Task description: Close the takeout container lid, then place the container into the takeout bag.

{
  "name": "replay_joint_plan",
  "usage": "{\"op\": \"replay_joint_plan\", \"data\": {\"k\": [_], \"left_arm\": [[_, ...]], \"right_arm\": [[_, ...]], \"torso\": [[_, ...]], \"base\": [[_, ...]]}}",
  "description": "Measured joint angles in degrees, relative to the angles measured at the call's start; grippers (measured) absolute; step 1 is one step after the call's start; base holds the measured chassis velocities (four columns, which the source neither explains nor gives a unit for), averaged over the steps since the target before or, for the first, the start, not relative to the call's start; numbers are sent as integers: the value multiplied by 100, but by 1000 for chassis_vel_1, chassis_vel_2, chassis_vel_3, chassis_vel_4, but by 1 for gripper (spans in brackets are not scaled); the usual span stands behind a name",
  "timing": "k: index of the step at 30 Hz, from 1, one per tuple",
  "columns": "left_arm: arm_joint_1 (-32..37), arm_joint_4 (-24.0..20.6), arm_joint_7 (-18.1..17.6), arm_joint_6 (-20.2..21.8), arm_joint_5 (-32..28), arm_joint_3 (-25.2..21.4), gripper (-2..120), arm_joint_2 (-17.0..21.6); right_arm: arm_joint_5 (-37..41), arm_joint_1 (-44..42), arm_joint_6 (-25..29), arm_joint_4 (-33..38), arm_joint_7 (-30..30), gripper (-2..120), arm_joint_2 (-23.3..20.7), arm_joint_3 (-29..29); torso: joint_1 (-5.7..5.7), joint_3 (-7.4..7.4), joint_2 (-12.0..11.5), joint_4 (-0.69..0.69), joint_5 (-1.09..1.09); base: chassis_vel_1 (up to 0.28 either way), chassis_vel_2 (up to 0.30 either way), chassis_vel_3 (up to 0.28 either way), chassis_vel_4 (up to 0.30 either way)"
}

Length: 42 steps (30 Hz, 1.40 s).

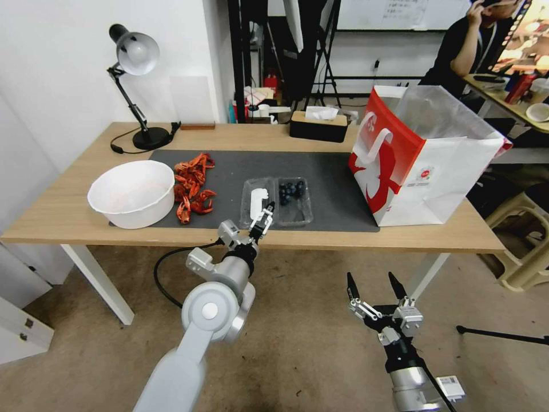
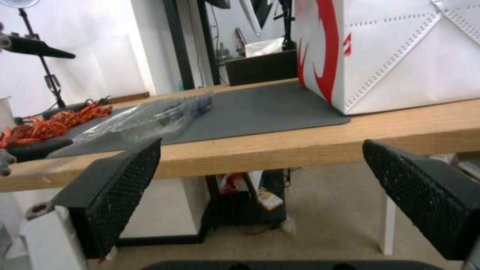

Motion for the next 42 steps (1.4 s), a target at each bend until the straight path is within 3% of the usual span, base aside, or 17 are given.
{"op": "replay_joint_plan", "data": {"k": [12, 42], "left_arm": [[-203, 169, -198, 55, -150, 109, 100, -88], [-351, 325, -200, 13, -287, 46, 100, -222]], "right_arm": [[0, -7, 28, -18, 19, 100, 27, 40], [-37, -90, 149, -97, 10, 100, 75, 63]], "torso": [[-1, -1, 0, 0, 0], [-1, -1, 0, 0, 0]], "base": [[0, 0, 0, 0], [0, 0, 0, 0]]}}
